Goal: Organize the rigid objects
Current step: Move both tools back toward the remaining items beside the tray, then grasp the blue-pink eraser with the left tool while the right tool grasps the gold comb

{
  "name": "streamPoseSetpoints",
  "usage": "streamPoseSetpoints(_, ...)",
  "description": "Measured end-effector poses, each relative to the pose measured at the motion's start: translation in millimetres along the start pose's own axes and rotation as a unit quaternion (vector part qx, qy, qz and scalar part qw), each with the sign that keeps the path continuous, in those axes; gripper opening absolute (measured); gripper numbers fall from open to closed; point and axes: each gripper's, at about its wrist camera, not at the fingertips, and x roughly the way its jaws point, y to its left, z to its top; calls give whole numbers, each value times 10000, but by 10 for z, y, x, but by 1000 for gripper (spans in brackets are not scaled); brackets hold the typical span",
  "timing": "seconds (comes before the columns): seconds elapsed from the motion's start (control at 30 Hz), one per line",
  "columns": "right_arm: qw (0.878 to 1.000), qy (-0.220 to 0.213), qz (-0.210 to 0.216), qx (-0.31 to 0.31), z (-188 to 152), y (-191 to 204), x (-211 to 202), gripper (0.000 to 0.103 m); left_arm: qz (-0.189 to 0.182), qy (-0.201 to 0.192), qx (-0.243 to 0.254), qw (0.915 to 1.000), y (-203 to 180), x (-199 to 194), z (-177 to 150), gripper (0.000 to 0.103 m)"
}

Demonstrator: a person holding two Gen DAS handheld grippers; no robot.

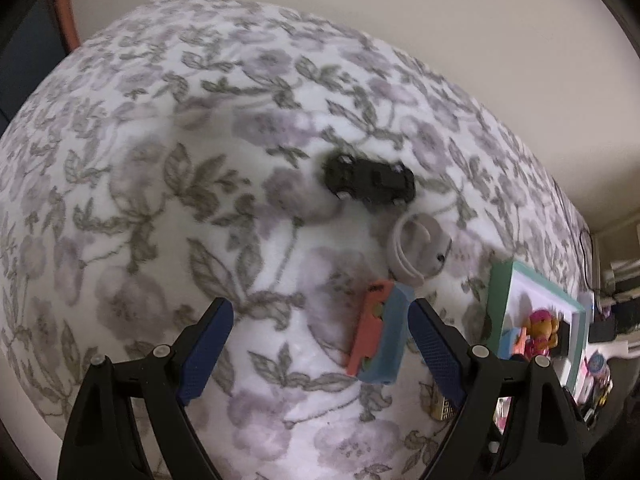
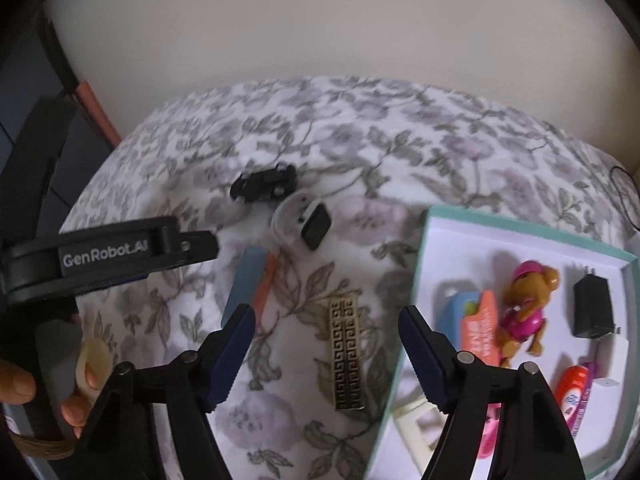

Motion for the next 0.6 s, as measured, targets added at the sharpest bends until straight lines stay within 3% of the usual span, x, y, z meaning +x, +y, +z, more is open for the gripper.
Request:
streamPoseSetpoints(0.17,9998,192,109,-3,-46,1,108,65,-177,263,68,9995,-71,116,-45,89)
streamPoseSetpoints(0.37,9995,319,42,-36,-80,7,194,47,-65,425,269,9987,-165,230,-99,89)
streamPoseSetpoints(0.5,9992,410,-30,0,-100,-12,246,47,84,433,274,9987,-167,273,-109,89)
streamPoseSetpoints(0.6,9987,509,-78,29,-130,-25,301,39,109,433,309,9985,-159,285,-112,89)
